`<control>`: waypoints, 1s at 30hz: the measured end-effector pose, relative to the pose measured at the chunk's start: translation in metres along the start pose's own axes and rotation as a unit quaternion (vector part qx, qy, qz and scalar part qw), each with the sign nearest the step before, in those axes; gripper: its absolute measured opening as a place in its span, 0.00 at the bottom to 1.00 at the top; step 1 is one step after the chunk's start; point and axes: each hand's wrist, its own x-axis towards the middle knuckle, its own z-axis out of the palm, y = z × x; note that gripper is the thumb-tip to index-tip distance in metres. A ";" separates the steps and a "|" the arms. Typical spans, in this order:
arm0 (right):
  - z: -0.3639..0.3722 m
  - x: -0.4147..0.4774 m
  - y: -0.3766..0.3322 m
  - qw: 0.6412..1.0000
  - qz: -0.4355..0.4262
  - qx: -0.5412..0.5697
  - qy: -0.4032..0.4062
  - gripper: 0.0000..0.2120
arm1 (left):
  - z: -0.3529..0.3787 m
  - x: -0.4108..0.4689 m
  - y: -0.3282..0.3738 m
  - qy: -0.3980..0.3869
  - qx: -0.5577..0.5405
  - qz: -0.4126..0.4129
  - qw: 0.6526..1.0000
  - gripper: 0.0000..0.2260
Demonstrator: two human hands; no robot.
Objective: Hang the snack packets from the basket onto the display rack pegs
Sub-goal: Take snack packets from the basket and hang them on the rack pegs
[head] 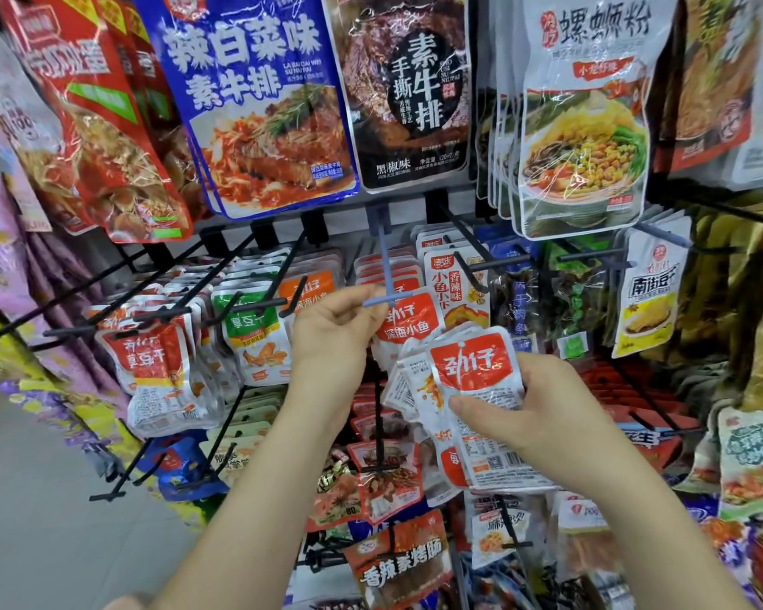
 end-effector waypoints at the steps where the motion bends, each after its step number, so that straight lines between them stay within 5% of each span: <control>1: 0.002 0.001 0.001 1.000 0.001 -0.005 0.005 0.02 | 0.001 -0.001 -0.003 0.011 0.020 0.030 0.999 0.09; 4: 0.011 0.004 0.007 1.000 0.005 0.010 0.028 0.03 | 0.005 -0.005 -0.006 0.032 0.045 0.082 0.995 0.08; 8: 0.022 0.010 0.012 0.998 0.017 0.043 0.043 0.04 | 0.010 -0.004 0.000 0.060 0.011 0.024 0.998 0.08; 14: 0.014 0.006 0.011 0.990 0.064 0.124 0.005 0.05 | 0.011 -0.004 -0.001 0.061 0.089 0.099 0.989 0.06; 18: 0.009 0.009 0.008 0.996 0.041 0.074 0.007 0.03 | 0.009 -0.001 -0.007 0.033 0.106 0.101 0.989 0.10; 24: 0.015 0.023 0.013 0.998 0.038 -0.006 0.047 0.04 | -0.004 -0.005 -0.021 0.019 0.235 0.182 0.955 0.21; 30: 0.018 0.021 0.024 0.991 0.069 0.079 0.081 0.04 | -0.003 0.013 -0.023 0.059 0.358 0.236 0.901 0.16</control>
